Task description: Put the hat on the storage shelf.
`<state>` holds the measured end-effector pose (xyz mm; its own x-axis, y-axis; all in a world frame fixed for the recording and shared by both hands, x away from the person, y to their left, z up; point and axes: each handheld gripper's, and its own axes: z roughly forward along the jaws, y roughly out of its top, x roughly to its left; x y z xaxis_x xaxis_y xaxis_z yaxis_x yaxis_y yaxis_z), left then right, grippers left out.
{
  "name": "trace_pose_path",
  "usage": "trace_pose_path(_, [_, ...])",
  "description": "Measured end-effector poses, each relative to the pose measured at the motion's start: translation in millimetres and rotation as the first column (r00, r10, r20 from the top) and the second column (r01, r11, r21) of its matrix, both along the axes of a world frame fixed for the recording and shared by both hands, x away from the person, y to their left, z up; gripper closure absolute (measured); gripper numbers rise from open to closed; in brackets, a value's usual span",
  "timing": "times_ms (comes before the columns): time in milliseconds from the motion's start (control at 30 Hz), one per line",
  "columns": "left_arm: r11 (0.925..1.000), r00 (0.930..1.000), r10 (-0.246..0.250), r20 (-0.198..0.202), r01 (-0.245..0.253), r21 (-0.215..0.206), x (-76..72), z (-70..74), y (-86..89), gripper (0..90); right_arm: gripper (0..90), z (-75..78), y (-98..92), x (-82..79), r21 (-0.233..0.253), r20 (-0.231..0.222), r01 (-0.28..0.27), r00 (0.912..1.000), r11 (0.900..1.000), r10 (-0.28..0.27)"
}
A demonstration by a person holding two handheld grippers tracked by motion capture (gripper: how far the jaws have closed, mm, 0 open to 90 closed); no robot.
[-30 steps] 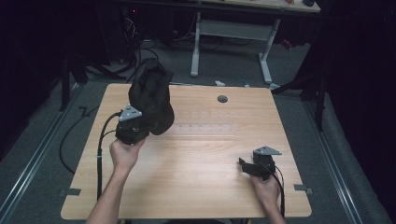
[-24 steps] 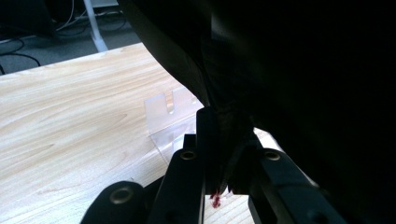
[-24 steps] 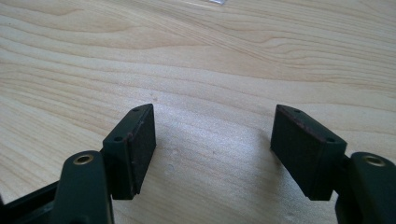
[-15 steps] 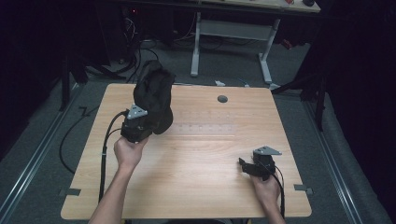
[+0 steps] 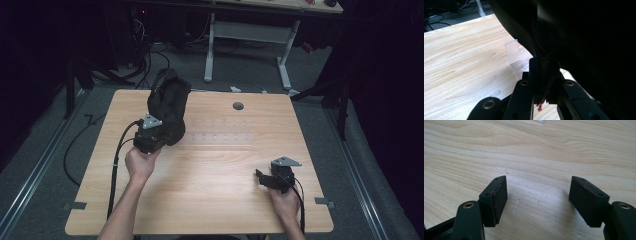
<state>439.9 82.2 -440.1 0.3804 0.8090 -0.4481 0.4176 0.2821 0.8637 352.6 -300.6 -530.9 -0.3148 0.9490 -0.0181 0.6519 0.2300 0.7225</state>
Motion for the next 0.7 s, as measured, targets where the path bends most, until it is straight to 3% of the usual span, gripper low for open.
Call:
trace_pose_path(533, [0.9999, 0.9993, -0.009, -0.035, 0.009, 0.005, 3.7, -14.3, -3.3, 85.6, 31.2, 0.0, 0.0, 0.0, 0.0, 0.0, -0.001, 1.0, 1.0, 0.001])
trace_pose_path(700, [0.9997, 0.9988, -0.006, -0.049, 0.005, -0.023, 4.8, -15.4, -0.5, 85.3, 31.2, 0.0, 0.0, 0.0, -0.001, 0.001, -0.005, 1.0, 1.0, 0.005])
